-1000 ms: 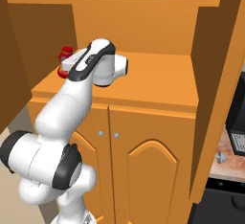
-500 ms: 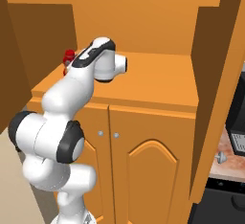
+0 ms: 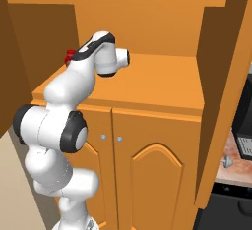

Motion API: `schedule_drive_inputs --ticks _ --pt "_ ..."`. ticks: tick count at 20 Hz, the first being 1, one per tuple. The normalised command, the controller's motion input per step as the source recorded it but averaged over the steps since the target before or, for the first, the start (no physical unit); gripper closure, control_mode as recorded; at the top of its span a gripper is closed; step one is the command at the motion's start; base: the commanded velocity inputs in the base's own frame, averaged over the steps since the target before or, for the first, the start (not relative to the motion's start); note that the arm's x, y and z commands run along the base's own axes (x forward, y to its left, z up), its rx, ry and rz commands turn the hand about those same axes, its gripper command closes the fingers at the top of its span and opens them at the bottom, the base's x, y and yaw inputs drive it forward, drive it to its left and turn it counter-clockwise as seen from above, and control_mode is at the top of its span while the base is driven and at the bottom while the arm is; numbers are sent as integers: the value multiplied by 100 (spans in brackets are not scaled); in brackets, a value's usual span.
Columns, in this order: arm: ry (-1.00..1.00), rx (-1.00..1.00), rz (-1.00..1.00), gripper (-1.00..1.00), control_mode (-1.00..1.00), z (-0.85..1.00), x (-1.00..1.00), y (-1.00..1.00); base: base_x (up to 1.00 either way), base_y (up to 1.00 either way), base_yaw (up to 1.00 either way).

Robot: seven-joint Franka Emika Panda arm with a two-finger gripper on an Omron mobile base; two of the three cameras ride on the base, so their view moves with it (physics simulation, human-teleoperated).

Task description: There are various items on the counter. Only move the condiments/shakers into the cabinet.

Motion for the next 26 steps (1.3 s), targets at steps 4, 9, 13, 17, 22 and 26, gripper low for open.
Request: schedule_drive_inputs --ticks 4,9,13,17,22,26 --pt "0 -9 0 -100 -100 -29 4 4 0 0 0" --pt "-6 -3 0 -100 -100 -8 -3 0 0 0 0" --pt "-15 0 0 -100 -100 0 -24 -3 0 0 0" --pt "-17 0 0 -100 -100 0 -20 -5 0 0 0" --pt "-15 0 0 -100 -100 1 -6 -15 0 0 0" --pt "-10 0 -2 -100 -100 6 0 -46 0 0 0"
